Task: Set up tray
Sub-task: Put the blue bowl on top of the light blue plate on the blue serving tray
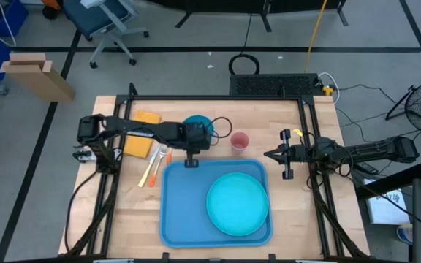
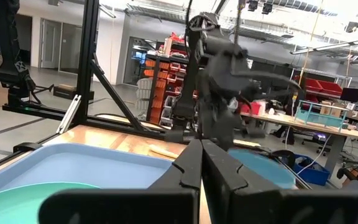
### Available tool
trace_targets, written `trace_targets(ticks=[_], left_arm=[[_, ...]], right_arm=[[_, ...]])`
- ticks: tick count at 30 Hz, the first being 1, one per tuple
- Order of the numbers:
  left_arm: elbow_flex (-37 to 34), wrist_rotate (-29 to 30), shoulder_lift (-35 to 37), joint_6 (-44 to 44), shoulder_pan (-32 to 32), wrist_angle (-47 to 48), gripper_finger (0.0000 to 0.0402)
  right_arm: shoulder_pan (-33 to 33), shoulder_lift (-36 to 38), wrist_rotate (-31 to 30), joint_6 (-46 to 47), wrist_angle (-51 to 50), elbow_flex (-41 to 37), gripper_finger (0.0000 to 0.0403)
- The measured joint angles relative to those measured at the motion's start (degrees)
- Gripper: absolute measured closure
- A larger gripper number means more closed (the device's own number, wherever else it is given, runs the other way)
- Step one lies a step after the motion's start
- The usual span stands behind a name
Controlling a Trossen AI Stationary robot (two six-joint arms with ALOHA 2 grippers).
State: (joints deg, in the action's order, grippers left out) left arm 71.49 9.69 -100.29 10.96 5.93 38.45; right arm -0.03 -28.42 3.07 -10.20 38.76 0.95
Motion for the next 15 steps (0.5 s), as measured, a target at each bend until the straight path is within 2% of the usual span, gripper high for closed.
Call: trace_targets(ticks=[3,6,15], left_arm=[[3.9,3.6,1.2,-2.0,-3.0,3.9,0.0394],[9.1,4.1,1.3,-4.0,-6.4,7.9,0.0394],[22.1,4.3,-2.2,-4.4,-18.8,7.8,0.0394]], right_arm=[[0.0,0.0,0.0,-0.6,0.0,0.0,0.0403],[0.0,0.0,0.0,-0.6,0.0,0.0,0.0403],[0.0,0.0,-0.2,0.5,0.0,0.0,0.0403]])
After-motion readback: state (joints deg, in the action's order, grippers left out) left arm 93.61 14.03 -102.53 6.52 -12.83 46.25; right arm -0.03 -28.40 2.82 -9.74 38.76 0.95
